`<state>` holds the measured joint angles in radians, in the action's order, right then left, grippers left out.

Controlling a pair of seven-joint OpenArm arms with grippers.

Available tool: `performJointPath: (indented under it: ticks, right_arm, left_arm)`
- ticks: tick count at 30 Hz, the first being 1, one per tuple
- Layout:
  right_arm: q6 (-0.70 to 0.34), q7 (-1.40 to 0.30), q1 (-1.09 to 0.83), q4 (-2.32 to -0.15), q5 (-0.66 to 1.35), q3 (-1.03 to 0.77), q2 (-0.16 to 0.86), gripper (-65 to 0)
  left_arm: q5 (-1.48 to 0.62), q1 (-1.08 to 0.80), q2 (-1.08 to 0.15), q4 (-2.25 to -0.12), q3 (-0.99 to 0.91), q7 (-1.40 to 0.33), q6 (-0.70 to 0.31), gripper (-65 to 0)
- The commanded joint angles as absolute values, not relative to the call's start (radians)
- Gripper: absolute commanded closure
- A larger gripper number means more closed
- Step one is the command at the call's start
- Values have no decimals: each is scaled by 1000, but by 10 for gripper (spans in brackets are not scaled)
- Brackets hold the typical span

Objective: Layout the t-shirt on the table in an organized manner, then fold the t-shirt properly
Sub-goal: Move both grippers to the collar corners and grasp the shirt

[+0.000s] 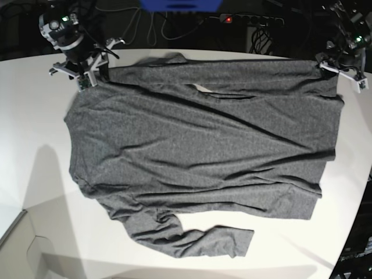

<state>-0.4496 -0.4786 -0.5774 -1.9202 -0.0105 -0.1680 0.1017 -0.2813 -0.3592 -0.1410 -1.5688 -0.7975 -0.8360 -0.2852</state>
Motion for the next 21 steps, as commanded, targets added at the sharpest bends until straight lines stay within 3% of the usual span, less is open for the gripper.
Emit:
performJointPath:
  ticks: [1,4,10,14,19,21]
  right_arm:
    - [-452,-458,-581,-1940,-1,-173,107,-184]
    - [-452,-456,-581,-1940,-1,-173,107,-184]
    - [-452,-456,-581,-1968,-1,-171,107,-189]
    - [-452,-456,-581,-1986,-1,-168,107,-191]
    - [-452,-456,-585,-1988,-1,-128,105,-242]
    - [-452,-455,-604,-1989,-1,-102,105,-260]
  left_arm:
    - [-268,-357,-145,-1569,-800,-866,-285,-379]
    - [-266,-352,-140,-1569,-800,-866,-285,-359]
    - [-269,-352,-140,-1569,-800,-866,-286,-197]
    - [-262,-351,-142,-1569,-800,-868,-381,-123]
    - [-260,-351,-140,-1578,-800,-872,-424,0]
    - [-263,-351,-140,-1583,-800,-875,-430,-3]
